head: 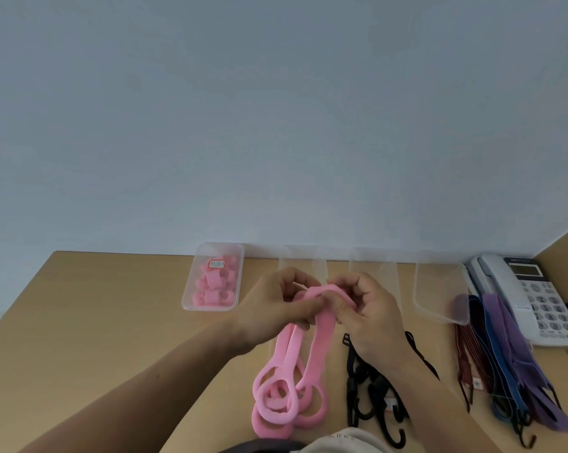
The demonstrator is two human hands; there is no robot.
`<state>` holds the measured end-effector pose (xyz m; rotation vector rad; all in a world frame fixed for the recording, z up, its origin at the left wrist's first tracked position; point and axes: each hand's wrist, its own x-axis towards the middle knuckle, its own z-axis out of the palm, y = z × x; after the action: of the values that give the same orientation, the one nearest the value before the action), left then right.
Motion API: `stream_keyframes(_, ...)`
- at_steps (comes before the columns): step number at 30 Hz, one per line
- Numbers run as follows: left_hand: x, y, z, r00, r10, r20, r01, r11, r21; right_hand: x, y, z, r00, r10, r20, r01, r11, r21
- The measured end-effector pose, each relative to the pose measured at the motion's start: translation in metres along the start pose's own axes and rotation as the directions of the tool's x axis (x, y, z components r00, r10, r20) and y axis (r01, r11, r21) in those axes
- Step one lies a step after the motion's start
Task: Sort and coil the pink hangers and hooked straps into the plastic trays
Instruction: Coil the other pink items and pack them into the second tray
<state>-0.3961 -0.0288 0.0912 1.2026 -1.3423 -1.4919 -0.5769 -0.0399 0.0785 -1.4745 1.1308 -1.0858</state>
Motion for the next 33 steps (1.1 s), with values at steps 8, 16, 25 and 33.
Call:
stream_keyframes(8,-0.002,-0.003,0.005,0.993,0.110,-0.047,-0.113,0.992,-0.049,-0.004,-0.008,-0.004,0.994,-0.032,0.101,0.013,0.983,0.185)
stream_keyframes(16,-0.005,-0.007,0.008,0.967,0.238,-0.087,-0.229,0.968,0.099,-0.004,-0.013,-0.007,0.991,0.062,0.117,-0.080,0.984,0.158)
stream_keyframes(25,-0.005,0.003,-0.002,0.998,0.041,0.039,-0.043,0.998,0.048,-0.005,-0.011,-0.010,0.994,0.044,0.100,-0.060,0.984,0.168)
stream_keyframes(33,-0.002,0.014,-0.001,0.996,0.016,0.091,-0.013,0.999,-0.035,-0.001,-0.016,-0.012,0.995,-0.015,0.097,0.003,0.992,0.122)
